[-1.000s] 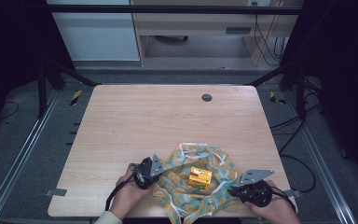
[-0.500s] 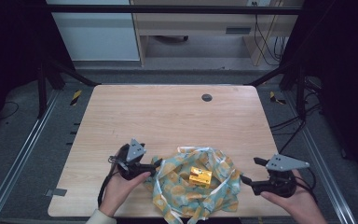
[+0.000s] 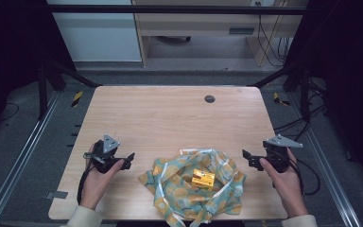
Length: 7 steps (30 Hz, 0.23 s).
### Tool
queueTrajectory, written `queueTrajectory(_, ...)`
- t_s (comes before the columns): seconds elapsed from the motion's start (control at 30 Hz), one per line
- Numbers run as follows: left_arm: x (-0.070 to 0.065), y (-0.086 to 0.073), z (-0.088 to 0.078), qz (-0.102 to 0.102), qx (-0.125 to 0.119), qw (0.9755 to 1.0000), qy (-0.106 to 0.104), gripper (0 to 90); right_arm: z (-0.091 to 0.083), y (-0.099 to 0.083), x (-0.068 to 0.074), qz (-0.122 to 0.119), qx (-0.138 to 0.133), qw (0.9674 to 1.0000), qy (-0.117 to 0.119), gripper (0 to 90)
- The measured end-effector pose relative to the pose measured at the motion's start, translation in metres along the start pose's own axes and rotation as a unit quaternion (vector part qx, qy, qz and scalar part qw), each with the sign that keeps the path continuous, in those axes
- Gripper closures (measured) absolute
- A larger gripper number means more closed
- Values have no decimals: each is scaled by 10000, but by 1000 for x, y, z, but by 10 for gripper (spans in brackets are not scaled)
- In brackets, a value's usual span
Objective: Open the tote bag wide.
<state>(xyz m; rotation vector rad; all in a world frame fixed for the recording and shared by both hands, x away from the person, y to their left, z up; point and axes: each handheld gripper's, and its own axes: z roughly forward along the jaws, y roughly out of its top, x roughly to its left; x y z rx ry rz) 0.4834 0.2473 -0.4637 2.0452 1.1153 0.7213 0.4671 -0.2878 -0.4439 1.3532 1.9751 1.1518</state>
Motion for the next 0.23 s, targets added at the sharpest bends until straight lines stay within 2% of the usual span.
queueTrajectory(0.1,10,-8,2,-152,101,9998,20,58,13,-13,-10,183,113,9992,-328,79)
queueTrajectory(0.2,17,-13,5,-340,273,9990,5,57,12,-21,-15,378,114,9985,-387,80)
queueTrajectory(0.23,18,-14,6,-367,323,9988,-14,57,10,-23,-15,375,86,9984,-405,84)
